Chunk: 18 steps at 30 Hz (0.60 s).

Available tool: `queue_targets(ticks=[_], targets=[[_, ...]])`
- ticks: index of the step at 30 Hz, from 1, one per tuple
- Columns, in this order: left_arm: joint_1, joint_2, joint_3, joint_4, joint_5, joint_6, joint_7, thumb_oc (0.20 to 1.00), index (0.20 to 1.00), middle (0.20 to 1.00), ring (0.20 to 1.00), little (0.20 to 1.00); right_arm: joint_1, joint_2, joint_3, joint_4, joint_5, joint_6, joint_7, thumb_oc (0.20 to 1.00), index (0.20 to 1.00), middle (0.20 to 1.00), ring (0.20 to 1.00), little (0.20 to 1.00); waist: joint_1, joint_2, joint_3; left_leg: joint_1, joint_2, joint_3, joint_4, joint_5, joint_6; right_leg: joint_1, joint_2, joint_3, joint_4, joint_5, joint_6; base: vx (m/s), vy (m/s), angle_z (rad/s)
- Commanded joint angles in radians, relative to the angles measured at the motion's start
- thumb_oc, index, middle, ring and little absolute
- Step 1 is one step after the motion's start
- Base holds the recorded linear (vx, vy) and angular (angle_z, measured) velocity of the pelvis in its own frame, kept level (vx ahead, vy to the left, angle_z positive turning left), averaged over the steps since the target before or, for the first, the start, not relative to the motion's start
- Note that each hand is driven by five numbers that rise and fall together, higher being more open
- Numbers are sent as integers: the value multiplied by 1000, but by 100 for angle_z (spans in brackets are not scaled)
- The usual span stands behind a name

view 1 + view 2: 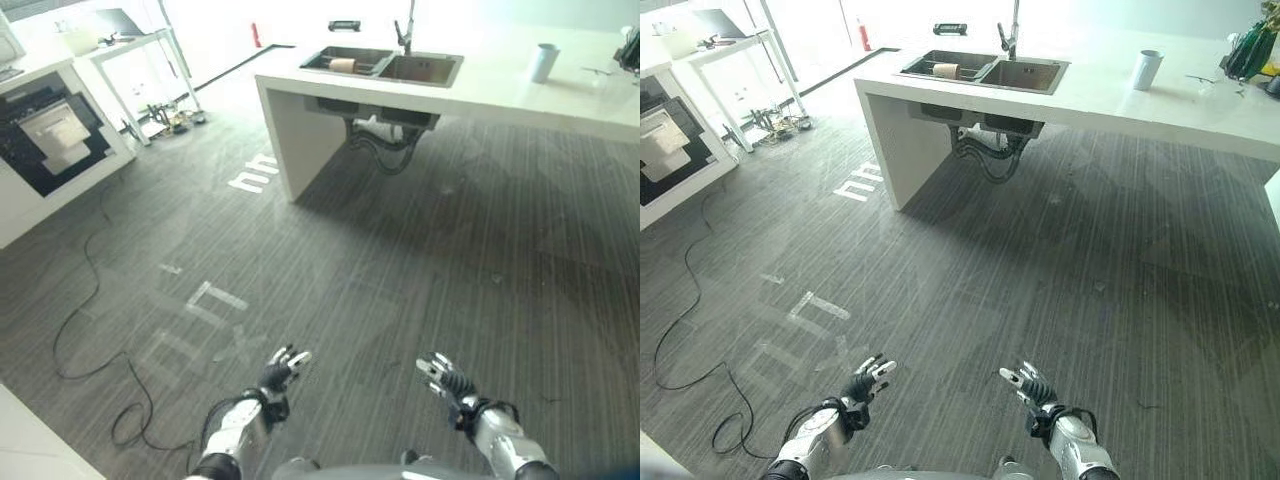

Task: Place the dishes in the dishwasher.

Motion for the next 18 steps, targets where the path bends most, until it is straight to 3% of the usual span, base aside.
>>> queue_targets(ticks=[1, 3, 4, 5, 6, 7, 8, 9, 10, 11, 12, 13, 16, 17, 18], targets=[[-38, 37, 22, -59, -46, -42, 15, 1000, 1000, 1000, 1000, 1000, -57, -12, -4, -59, -8, -44, -10, 1000, 1000, 1000, 1000, 1000, 1, -59, 33, -72, 68, -36, 270, -84, -63, 83, -36, 54, -51, -81, 77, 83, -186, -7], [-25, 51, 29, -97, -48, -50, -1, 1000, 1000, 1000, 1000, 1000, -49, -24, -16, -81, -10, -41, -4, 1000, 1000, 1000, 1000, 1000, 7, -53, 43, -140, 92, -29, 292, 17, -72, 82, -17, 59, -54, -72, 61, 61, -126, -11], [-25, 51, 29, -97, -48, -50, -1, 1000, 1000, 1000, 1000, 1000, -49, -24, -16, -81, -10, -41, -4, 1000, 1000, 1000, 1000, 1000, 7, -53, 43, -140, 92, -29, 292, 17, -72, 82, -17, 59, -54, -72, 61, 149, -4, -7], [-16, 59, 27, -120, -53, -59, -8, 1000, 1000, 1000, 1000, 1000, -45, -26, -24, -93, -5, -40, 0, 1000, 1000, 1000, 1000, 1000, 9, -45, 48, -150, 104, -24, 254, 52, -77, 88, -11, 60, -47, -76, 61, 225, 42, -11], [-6, 66, 20, -146, -62, -66, -5, 1000, 1000, 1000, 1000, 1000, -37, -26, -30, -107, -9, -39, 4, 1000, 1000, 1000, 1000, 1000, 8, -37, 51, -140, 118, -37, 216, 63, -96, 107, -6, 59, -43, -94, 68, 452, 225, -10], [19, 77, 5, -217, -74, -74, 15, 1000, 1000, 1000, 1000, 1000, 1, -33, -44, -182, -20, -21, -10, 1000, 1000, 1000, 1000, 1000, 8, -15, 53, -137, 180, -34, 36, 224, -122, 109, -7, 45, -43, -78, 68, 601, 362, -19], [32, 80, 7, -234, -72, -88, 0, 1000, 1000, 1000, 1000, 1000, 26, -44, -55, -210, -21, -18, -15, 1000, 1000, 1000, 1000, 1000, -1, -10, 57, -130, 228, -44, -23, 277, -161, 114, -27, 43, -24, -90, 80, 519, 403, -12], [34, 79, 8, -236, -68, -97, -7, 1000, 1000, 1000, 1000, 1000, 32, -47, -57, -215, -20, -21, -17, 1000, 1000, 1000, 1000, 1000, -4, -7, 59, -135, 250, -39, -35, 290, -164, 106, -35, 39, -12, -88, 82, 400, 305, -16], [38, 80, 6, -237, -65, -113, -13, 1000, 1000, 1000, 1000, 1000, 38, -50, -56, -218, -19, -25, -19, 1000, 1000, 1000, 1000, 1000, -10, -3, 63, -133, 271, -25, -40, 293, -167, 96, -46, 30, 17, -97, 84, 419, 323, -11], [37, 86, 3, -241, -67, -134, -14, 1000, 1000, 1000, 1000, 1000, 34, -49, -47, -209, -17, -36, -28, 1000, 1000, 1000, 1000, 1000, -15, -1, 69, -104, 274, 20, -46, 258, -156, 79, -72, 2, 101, -131, 87, 494, 333, 1], [35, 89, 4, -249, -66, -126, -10, 1000, 1000, 1000, 1000, 1000, 28, -47, -44, -206, -7, -29, -41, 1000, 1000, 1000, 1000, 1000, -7, 1, 70, -102, 254, 12, -44, 239, -147, 73, -78, 4, 142, -153, 87, 766, 419, 12], [32, 99, 19, -262, -72, -110, -71, 1000, 1000, 1000, 1000, 1000, 35, -34, -54, -210, 20, -19, -46, 1000, 1000, 1000, 1000, 1000, 15, 4, 67, -111, 196, -27, -39, 189, -116, 72, -74, 17, 243, -226, 87, 739, 374, 14], [11, 117, 11, -258, -38, -101, -128, 1000, 1000, 1000, 1000, 1000, 63, -20, -74, -232, 28, -33, -48, 1000, 1000, 1000, 1000, 1000, 16, 2, 50, -96, 118, -39, -77, 158, -75, 57, -75, 47, 371, -294, 107, 551, 343, 18], [-8, 123, -5, -254, -35, -100, -143, 1000, 1000, 1000, 1000, 1000, 81, 1, -86, -266, 20, -35, -55, 1000, 1000, 1000, 1000, 1000, 6, -9, 37, -93, 48, -44, -109, 124, -28, 19, -98, 81, 544, -266, 166, 499, 399, 38], [-8, 127, -9, -259, -62, -92, -159, 1000, 1000, 1000, 1000, 1000, 91, 9, -85, -286, 20, -31, -57, 1000, 1000, 1000, 1000, 1000, 1, -18, 33, -91, 19, -42, -121, 104, -6, -11, -107, 98, 622, -234, 195, 448, 381, 39]])
